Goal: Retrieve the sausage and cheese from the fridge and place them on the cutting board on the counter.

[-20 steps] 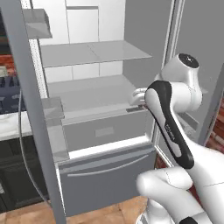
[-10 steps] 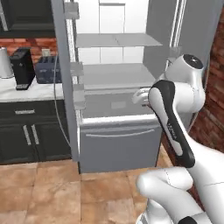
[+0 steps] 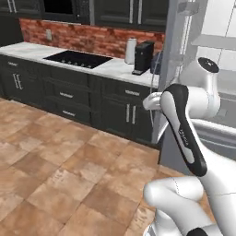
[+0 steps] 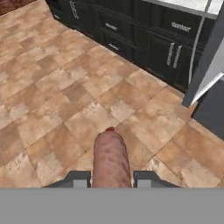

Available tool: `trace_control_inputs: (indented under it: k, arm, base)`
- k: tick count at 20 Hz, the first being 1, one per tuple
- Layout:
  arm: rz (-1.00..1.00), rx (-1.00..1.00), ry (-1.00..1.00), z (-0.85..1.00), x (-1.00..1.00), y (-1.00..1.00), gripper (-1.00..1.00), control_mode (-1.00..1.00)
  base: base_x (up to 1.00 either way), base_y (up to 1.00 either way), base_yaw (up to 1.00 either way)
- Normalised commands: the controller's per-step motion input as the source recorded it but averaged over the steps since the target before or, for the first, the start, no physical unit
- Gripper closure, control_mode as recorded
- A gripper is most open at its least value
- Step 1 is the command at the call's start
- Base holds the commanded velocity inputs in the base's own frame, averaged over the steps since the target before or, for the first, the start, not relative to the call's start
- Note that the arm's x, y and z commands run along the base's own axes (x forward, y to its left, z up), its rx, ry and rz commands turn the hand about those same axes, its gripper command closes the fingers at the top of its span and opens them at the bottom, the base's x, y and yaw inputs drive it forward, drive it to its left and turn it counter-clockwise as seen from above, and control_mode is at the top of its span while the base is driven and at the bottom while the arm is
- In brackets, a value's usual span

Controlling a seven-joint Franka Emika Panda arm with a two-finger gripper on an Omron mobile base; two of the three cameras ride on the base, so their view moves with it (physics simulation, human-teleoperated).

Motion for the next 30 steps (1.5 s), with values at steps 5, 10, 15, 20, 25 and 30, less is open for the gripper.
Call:
trace_control_inputs:
  k: [5, 10, 15, 20, 25, 30]
  arm:
    - [0.0, 0.0, 0.0, 0.0, 0.0, 0.0, 1.0, 1.0]
    - [0.0, 0.0, 0.0, 0.0, 0.0, 0.0, 1.0, 1.0]
    - [0.0, 0.0, 0.0, 0.0, 0.0, 0.0, 1.0, 1.0]
    - [0.0, 0.0, 0.0, 0.0, 0.0, 0.0, 1.0, 1.0]
    - [0.0, 0.0, 0.0, 0.0, 0.0, 0.0, 1.0, 1.0]
    - [0.0, 0.0, 0.0, 0.0, 0.0, 0.0, 1.0, 1.0]
  base:
    - [-0.15, 0.05, 1.0]
    - [0.62, 0.0, 0.76]
    - [1.0, 0.0, 0.49]
    - [1.0, 0.0, 0.32]
    - [1.0, -0.02, 0.2]
    - [1.0, -0.1, 0.18]
